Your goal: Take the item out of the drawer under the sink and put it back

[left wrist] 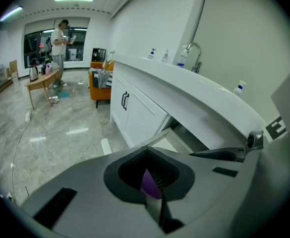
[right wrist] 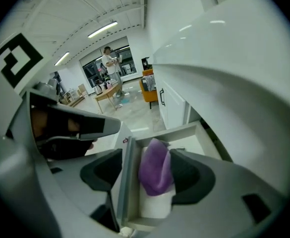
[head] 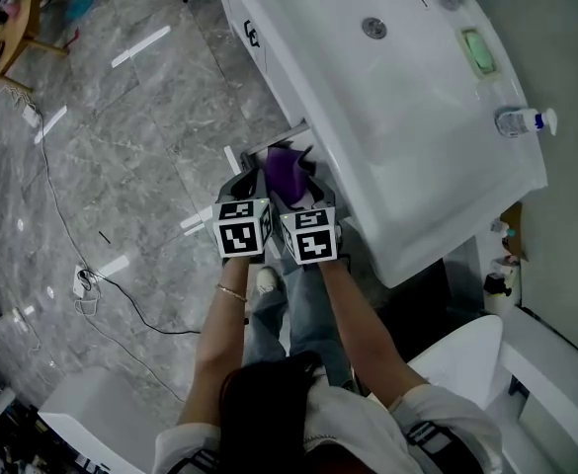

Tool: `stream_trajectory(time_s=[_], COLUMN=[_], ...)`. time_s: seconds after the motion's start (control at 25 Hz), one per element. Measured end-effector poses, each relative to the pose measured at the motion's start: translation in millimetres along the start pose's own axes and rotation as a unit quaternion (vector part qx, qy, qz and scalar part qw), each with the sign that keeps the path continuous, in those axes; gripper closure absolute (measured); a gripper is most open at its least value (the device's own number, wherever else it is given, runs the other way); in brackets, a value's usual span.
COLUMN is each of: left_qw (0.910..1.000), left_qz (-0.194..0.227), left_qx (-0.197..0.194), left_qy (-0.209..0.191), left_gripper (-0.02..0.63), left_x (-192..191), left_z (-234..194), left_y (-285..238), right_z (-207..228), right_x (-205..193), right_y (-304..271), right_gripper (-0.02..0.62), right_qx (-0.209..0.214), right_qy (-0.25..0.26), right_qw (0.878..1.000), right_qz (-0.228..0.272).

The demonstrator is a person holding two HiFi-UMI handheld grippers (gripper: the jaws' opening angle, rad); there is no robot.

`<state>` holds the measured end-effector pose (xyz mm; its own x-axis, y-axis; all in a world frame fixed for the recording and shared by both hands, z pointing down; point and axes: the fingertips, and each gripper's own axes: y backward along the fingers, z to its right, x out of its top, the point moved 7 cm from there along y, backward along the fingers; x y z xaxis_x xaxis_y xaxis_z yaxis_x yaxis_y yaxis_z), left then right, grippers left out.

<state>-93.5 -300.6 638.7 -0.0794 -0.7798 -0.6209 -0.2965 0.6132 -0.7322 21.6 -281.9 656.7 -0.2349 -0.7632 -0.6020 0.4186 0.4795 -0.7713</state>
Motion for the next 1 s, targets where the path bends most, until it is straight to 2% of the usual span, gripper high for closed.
stream_trajectory(time_s=[0.28,0.48,0.72,1.0], left_qw=[0.9994,0.9995,0.9987,0.9962], left_qz=[-0.005,-0.014,-0.031,-0.033], left_qx=[-0.001,0.019,0.030,0.030], left_qy=[0.033,0.020,0.025,0.075], left_gripper=[0.603,0.603,0.603,0.603], left_x=[-8,-11,-21,-34], left_z=[-3,-6,-15,-25], left_y=[-17,-28,-33,-35], right_z=[10,18,21,28], right_x=[-10,-21,-31,-38], right_y=[-28,-50,-72,-97], right_gripper=[0.276,0.267,0.262,0.262], right_qx=[0.000,-0.010,-0.014,-0.021], right_qy=[0.003,0.007,0.017,0.013], right_qw=[1.000,0.999,0.999,0.997], right_qz=[-0.017,-0.038,-0.049,-0.070])
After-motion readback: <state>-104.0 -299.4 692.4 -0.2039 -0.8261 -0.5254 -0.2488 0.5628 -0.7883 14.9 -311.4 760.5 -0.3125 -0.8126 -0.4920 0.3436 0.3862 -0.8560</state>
